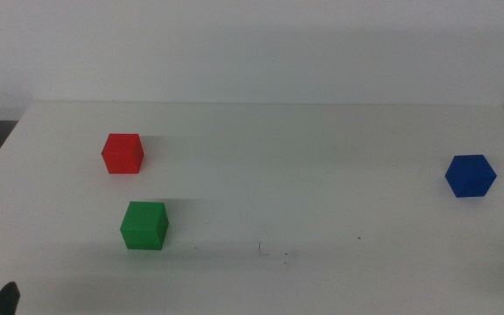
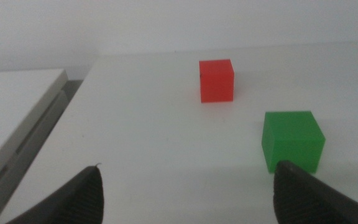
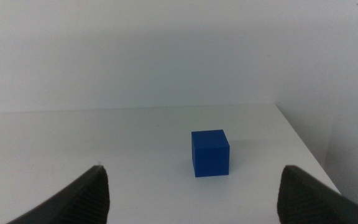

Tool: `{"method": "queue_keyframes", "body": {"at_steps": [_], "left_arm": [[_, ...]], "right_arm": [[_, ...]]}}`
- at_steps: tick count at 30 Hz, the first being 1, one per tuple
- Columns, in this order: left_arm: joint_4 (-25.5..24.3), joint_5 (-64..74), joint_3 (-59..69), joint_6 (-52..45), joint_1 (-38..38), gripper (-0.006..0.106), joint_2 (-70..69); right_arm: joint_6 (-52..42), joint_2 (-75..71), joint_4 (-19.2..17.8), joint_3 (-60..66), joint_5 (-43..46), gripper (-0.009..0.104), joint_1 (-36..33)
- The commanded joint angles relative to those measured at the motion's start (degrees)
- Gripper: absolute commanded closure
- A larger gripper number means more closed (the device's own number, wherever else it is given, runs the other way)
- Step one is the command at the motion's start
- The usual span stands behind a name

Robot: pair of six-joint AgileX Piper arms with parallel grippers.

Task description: Stack red cubes first, then green, then blue cubes in a specific spot.

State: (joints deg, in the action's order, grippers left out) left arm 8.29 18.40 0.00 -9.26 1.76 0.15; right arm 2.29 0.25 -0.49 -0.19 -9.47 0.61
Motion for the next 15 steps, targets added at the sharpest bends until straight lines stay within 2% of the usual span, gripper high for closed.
{"method": "queue_keyframes", "body": {"at_steps": [1,6,9,15], "left_arm": [[0.2,1.5,-1.3,0.3,-0.1,0.007,1.0],[0.2,7.0,-15.6,0.3,-0.1,0.007,17.3],[0.2,15.6,-26.6,0.4,-0.1,0.007,28.0],[-0.3,27.4,-43.8,8.7,-0.1,0.007,50.7]], "right_arm": [[-0.6,-0.2,-0.1,0.2,0.5,0.009,0.5],[-0.6,-0.2,-0.1,0.2,0.5,0.009,0.5],[-0.6,-0.2,-0.1,0.2,0.5,0.009,0.5],[-0.6,-0.2,-0.1,0.2,0.5,0.009,0.5]]}}
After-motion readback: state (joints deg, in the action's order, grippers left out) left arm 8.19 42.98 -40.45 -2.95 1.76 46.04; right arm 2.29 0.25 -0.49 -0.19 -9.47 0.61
